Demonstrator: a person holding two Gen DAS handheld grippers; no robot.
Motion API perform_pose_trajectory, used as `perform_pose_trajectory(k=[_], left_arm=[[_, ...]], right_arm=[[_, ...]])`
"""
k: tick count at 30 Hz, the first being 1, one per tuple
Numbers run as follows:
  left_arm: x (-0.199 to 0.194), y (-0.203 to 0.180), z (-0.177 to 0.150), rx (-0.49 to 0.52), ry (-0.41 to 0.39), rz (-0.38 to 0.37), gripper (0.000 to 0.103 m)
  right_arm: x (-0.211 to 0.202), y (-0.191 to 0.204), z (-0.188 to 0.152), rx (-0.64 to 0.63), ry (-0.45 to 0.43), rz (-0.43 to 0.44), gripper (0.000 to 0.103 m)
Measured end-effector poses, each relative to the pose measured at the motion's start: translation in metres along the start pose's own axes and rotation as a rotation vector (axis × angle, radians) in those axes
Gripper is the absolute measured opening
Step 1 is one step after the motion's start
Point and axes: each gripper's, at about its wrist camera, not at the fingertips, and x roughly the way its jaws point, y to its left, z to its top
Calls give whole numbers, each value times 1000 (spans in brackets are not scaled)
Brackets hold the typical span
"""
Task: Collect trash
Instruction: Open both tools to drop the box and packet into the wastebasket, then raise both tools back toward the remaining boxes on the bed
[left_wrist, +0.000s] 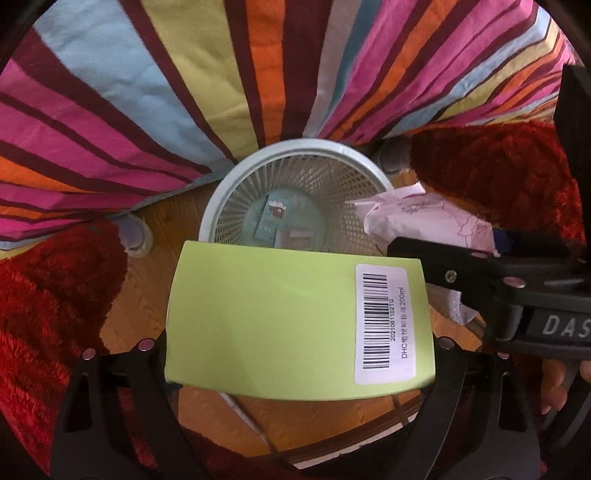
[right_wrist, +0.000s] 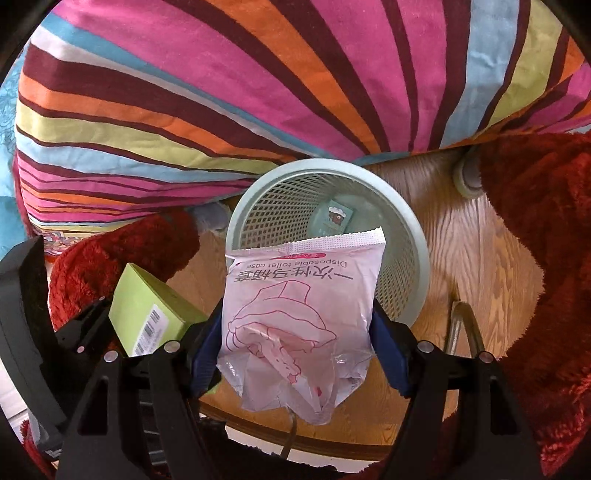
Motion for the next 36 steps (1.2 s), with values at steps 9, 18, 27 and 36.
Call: perform_pose_trajectory(k=[9,18,27,36], left_arm=[[9,2,1,-12,43,18,96],[7,5,1,-29,27,11,96],[9,13,0,-70,45,-22,96],[11,23,-2,-123,56,-27,96]], right_arm=[[6,1,2,5,25,-1,95],[4,-1,3,14,13,2,95],[7,-2,3,25,24,10,95],[9,-3,3,29,32,26,95]])
